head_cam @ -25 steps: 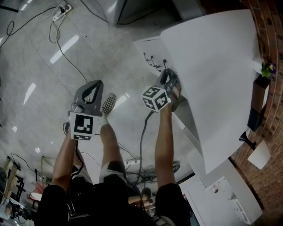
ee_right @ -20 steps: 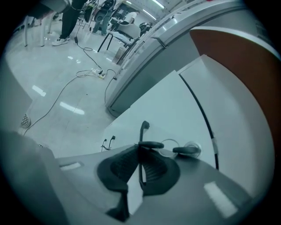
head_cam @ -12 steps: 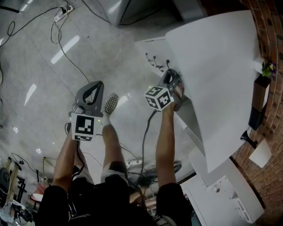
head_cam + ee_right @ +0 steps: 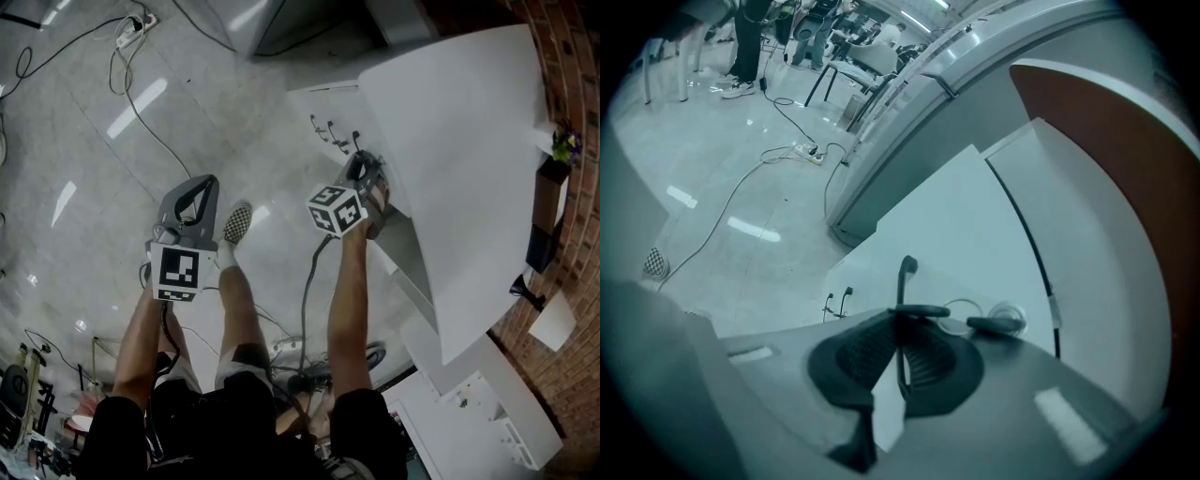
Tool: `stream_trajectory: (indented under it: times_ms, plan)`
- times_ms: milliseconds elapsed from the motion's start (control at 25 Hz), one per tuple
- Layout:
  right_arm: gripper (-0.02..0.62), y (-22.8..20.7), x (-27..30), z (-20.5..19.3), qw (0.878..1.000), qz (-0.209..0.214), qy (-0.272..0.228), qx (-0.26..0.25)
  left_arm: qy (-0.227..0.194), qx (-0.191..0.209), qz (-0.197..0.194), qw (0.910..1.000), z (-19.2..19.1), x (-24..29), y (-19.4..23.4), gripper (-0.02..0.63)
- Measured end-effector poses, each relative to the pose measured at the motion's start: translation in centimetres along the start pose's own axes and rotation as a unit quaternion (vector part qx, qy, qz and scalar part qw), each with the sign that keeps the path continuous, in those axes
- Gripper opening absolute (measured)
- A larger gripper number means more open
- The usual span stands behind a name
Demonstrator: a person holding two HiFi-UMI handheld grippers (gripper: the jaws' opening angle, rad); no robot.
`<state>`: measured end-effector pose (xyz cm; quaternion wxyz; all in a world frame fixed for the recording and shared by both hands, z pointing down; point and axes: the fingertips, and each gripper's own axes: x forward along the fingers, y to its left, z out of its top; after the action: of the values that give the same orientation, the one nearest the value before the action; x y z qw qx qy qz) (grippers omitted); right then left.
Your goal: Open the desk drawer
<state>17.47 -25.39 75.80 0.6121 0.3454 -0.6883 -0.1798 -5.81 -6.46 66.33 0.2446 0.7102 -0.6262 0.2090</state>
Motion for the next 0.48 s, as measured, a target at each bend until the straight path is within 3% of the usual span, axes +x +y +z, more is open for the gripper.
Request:
stream_trajectory:
  times_ms: [480]
  plan:
    - [0.02,3.7,-3.5,0.7,1.0,0.01,0.0,0.007,-0.001,0.027,-0.031,0.9991,-0.4,-1.9,-0.4,0.011]
